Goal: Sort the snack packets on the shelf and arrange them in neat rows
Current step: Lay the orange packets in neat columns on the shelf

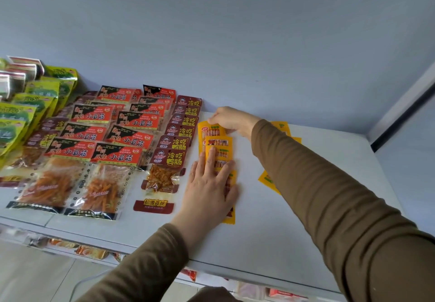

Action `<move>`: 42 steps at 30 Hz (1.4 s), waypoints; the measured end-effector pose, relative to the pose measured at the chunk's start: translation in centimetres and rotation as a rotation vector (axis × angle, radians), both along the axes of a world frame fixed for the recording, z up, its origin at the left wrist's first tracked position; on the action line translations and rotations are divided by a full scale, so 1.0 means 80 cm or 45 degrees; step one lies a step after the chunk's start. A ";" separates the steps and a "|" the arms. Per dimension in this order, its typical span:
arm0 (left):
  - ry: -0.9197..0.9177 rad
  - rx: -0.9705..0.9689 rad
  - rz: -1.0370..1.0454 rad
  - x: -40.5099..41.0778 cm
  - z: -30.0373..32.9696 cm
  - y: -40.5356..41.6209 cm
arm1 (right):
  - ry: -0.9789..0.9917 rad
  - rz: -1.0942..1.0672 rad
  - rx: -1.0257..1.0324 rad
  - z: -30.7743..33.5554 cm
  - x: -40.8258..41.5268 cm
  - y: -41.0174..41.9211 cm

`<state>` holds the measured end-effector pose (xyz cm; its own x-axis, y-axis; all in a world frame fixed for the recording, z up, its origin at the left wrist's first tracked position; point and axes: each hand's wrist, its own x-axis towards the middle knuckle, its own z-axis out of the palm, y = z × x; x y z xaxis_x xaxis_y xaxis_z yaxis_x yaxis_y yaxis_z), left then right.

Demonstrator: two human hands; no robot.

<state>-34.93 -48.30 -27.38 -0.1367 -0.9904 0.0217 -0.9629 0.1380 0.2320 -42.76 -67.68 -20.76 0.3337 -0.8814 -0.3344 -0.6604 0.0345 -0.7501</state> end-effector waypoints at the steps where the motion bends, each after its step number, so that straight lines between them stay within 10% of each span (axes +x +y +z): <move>1: 0.011 -0.004 -0.003 0.000 -0.001 0.000 | -0.098 -0.016 0.085 0.001 -0.008 0.000; 5: 0.031 -0.039 -0.006 0.001 -0.002 -0.001 | -0.323 -0.015 0.379 -0.005 -0.036 0.001; 18: -0.214 -0.041 0.009 0.021 0.025 -0.043 | -0.643 -0.386 0.025 -0.023 -0.014 -0.023; 34: -0.120 -0.050 -0.026 0.041 0.025 -0.025 | -0.080 -0.321 -0.574 -0.042 -0.022 -0.012; 42: -0.147 -0.014 -0.025 0.041 0.030 -0.020 | 0.348 0.314 -0.794 -0.033 -0.026 0.028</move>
<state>-31.64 -49.92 -24.99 -0.1582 -0.9873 0.0152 -0.9803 0.1589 0.1177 -44.80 -65.41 -23.42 0.5239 -0.8451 0.1061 -0.7605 -0.5203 -0.3885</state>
